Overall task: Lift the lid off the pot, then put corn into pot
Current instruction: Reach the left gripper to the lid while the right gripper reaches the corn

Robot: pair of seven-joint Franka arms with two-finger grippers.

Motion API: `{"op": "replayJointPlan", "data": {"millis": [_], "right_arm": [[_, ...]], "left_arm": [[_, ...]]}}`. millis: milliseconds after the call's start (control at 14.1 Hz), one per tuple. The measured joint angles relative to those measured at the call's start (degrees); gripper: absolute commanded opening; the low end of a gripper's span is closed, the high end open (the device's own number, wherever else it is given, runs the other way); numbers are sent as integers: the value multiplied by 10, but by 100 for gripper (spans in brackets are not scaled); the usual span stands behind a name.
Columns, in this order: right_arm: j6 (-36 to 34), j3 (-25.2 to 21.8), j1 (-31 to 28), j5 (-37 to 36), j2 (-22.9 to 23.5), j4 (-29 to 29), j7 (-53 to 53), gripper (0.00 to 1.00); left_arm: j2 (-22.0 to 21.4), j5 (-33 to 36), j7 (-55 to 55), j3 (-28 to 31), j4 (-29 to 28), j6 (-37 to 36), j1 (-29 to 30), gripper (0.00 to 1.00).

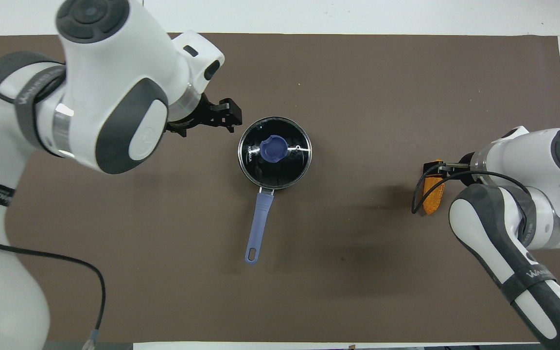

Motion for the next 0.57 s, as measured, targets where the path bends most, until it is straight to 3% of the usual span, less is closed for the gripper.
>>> {"op": "replayJointPlan", "data": {"millis": [284,568], "right_arm": [[13,3,16,0,2,-28,40,97],[22,0,4,0,13,-54,26,97]], "left_arm": [[73,0,-46,2,39,40,-46,100],[90,9,-59,2,50,46,-72,100]]}}
